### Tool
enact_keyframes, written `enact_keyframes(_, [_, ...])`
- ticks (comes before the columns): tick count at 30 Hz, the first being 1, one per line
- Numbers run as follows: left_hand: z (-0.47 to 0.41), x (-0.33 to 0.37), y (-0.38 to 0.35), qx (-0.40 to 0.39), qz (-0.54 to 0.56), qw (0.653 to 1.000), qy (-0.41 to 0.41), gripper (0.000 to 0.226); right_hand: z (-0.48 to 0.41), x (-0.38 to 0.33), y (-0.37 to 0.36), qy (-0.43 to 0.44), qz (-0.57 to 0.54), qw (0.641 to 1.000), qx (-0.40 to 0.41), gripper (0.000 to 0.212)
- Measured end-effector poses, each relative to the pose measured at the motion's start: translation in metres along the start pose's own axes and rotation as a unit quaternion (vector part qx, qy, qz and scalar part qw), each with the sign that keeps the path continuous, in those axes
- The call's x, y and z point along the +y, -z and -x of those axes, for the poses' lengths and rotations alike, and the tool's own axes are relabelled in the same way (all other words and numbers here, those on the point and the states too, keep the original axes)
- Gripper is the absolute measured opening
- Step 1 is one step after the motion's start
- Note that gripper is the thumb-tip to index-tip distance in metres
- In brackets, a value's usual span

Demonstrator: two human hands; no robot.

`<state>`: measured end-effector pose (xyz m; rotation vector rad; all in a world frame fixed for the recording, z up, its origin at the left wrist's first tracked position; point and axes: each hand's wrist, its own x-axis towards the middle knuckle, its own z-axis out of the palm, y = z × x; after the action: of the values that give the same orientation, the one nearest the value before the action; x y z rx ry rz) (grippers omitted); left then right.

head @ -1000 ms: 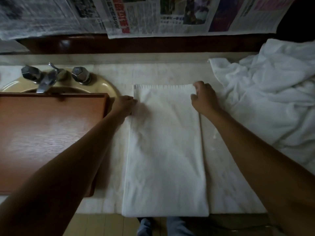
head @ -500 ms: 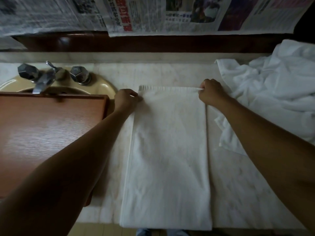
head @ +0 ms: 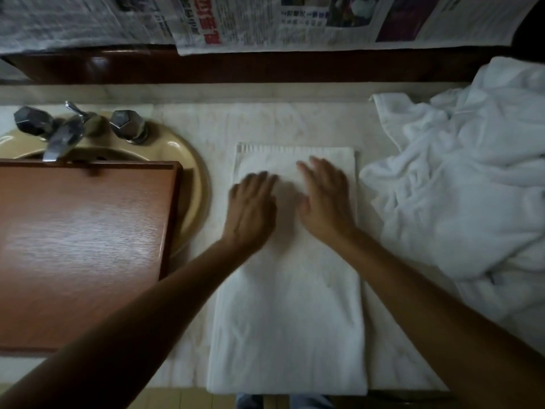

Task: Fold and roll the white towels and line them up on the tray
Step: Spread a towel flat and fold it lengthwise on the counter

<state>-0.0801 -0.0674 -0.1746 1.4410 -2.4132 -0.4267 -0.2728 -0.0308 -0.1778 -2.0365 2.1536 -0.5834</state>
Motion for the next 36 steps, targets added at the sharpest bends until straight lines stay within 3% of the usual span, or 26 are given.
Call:
enact_keyframes(3, [0.016,-0.015,-0.02,-0.088,-0.037,0.994,-0.051,0.059,0.013,0.009,-0.015,0.026,0.073,0.994,-0.073,0.056])
enact_keyframes(7, [-0.003,-0.047,-0.003,-0.101,-0.08,0.991,0.02,0.059,-0.014,0.068,0.006,-0.07,0.156,0.982,-0.079,0.064])
enact_keyframes(11, [0.015,-0.022,0.002,-0.051,-0.055,0.997,0.028,0.064,-0.001,0.05,0.022,-0.113,0.11,0.986,-0.047,0.069])
enact_keyframes(16, [0.063,0.004,-0.018,-0.086,-0.031,0.994,-0.056,0.06,0.089,-0.015,-0.002,-0.042,0.101,0.993,-0.054,0.06])
enact_keyframes(22, [0.081,-0.044,0.013,-0.045,-0.035,0.998,0.038,0.062,0.109,0.035,0.025,-0.148,0.129,0.98,-0.014,0.06])
enact_keyframes(25, [0.125,-0.017,0.017,-0.075,0.012,0.997,0.005,0.065,0.143,-0.008,0.027,-0.092,0.065,0.993,-0.027,0.065])
enact_keyframes(28, [0.145,0.0,0.002,-0.126,-0.014,0.991,-0.039,0.068,0.155,-0.035,0.013,-0.012,0.061,0.995,-0.08,0.064])
enact_keyframes(36, [0.015,-0.041,-0.007,-0.103,-0.056,0.993,0.023,0.064,0.027,0.007,-0.014,0.001,0.088,0.994,-0.058,0.061])
